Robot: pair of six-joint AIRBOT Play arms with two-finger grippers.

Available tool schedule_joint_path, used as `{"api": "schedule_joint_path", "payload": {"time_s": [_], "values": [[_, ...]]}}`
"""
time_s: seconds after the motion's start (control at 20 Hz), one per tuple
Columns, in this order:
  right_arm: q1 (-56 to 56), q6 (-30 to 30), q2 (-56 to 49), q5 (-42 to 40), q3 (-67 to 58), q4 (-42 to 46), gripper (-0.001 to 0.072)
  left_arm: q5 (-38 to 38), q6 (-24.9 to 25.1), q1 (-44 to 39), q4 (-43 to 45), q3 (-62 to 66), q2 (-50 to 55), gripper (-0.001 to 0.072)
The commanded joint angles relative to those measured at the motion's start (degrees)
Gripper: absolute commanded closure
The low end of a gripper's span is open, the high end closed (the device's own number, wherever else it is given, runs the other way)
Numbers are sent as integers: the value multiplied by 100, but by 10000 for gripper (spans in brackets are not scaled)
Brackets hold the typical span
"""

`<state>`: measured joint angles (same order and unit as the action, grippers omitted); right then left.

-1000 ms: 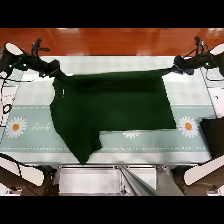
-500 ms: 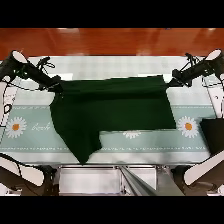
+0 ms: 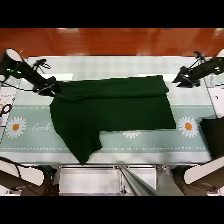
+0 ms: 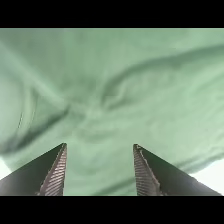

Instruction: Fold the shirts.

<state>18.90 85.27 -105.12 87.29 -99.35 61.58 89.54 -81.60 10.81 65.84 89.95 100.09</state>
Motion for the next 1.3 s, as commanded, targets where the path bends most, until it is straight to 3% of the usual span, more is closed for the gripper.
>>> {"api": "schedule_joint_path", "payload": {"time_s": [0.0,0.15,0.25,0.45,0.55,0.7,0.8,1.0,1.25], "values": [[452,103,1110,396,509,743,295,-105,-153,264,-44,-501,-1108,200],[1099,46,2695,-739,2492,852,295,-1344,-210,708,184,-2535,-2914,200],[1565,-101,3720,-1652,4017,442,296,-1700,-267,1287,98,-4041,-3908,201],[1838,-553,4959,-2365,5919,-468,295,-2059,190,2413,-1637,-6227,-4828,201],[1838,-870,5080,-2035,6054,-758,295,-1954,450,2540,-1740,-6575,-4833,201],[1838,-1108,5082,-1836,6054,-929,295,-1582,463,2393,-957,-6612,-4824,201],[1838,-1108,5077,-1928,6054,-925,295,-1670,72,2146,-354,-6612,-4815,201],[1838,-1108,5075,-1982,6054,-892,295,-1930,162,1486,-894,-6614,-4603,201],[1838,-1130,5075,-2000,6054,-848,296,-2273,74,778,-909,-6614,-4140,201]]}}
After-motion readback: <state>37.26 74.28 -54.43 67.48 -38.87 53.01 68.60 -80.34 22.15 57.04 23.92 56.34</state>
